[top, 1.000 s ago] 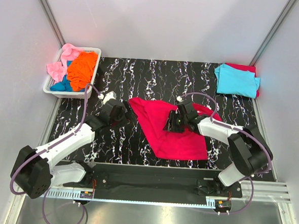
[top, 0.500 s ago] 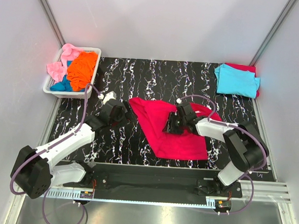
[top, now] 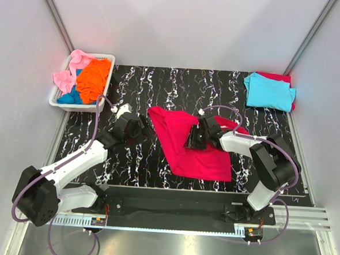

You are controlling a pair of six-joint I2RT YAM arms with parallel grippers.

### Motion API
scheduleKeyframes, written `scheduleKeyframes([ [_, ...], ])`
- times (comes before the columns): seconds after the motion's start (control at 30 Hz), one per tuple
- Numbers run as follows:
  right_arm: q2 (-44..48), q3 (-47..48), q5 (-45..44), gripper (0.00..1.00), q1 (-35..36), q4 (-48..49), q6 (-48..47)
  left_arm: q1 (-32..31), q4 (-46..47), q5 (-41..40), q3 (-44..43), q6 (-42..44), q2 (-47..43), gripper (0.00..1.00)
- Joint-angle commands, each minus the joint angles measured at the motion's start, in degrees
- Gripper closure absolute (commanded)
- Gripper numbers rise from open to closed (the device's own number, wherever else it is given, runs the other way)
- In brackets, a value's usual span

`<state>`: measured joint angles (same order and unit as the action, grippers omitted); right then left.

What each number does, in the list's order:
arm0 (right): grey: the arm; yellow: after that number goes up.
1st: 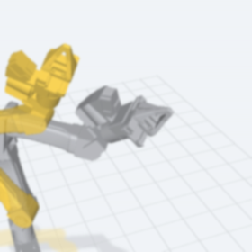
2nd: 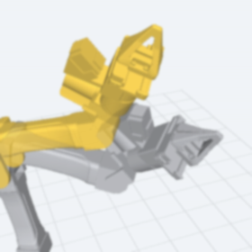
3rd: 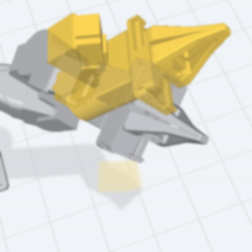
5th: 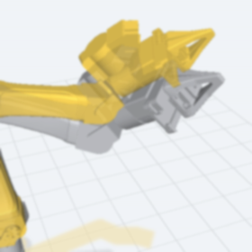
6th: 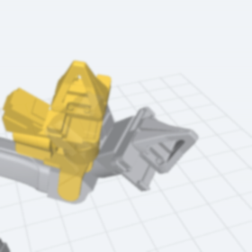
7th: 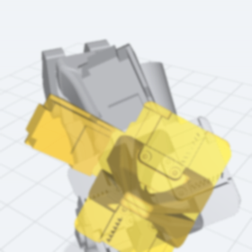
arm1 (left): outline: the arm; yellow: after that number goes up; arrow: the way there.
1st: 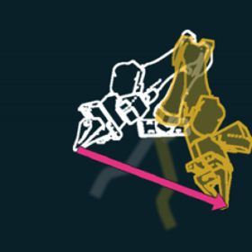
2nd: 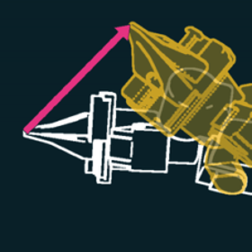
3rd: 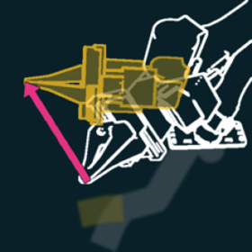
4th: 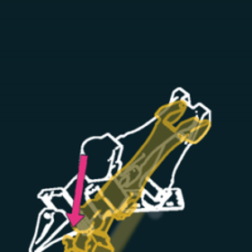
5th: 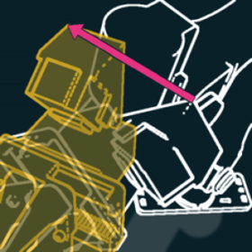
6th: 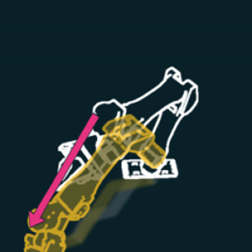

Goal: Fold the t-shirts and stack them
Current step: Flatten the tshirt out

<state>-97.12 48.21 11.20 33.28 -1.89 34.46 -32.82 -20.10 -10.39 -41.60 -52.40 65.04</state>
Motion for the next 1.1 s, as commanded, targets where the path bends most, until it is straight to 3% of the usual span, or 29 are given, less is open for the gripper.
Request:
scheduleKeyframes([
  [0.0,2.0,1.7,-3.4,0.60,0.5,-2.1,-1.2,0.4,0.8,-1.3,-0.2,0.9,-0.3,0.05],
  [0.33,5.4,3.0,0.4,0.59,0.6,-4.5,-1.8,0.4,1.1,-1.2,0.2,0.7,0.1,0.05],
  [1.07,0.5,4.8,5.3,0.59,4.2,-4.6,-2.6,0.4,1.5,-1.3,0.7,0.5,0.1,0.05],
])
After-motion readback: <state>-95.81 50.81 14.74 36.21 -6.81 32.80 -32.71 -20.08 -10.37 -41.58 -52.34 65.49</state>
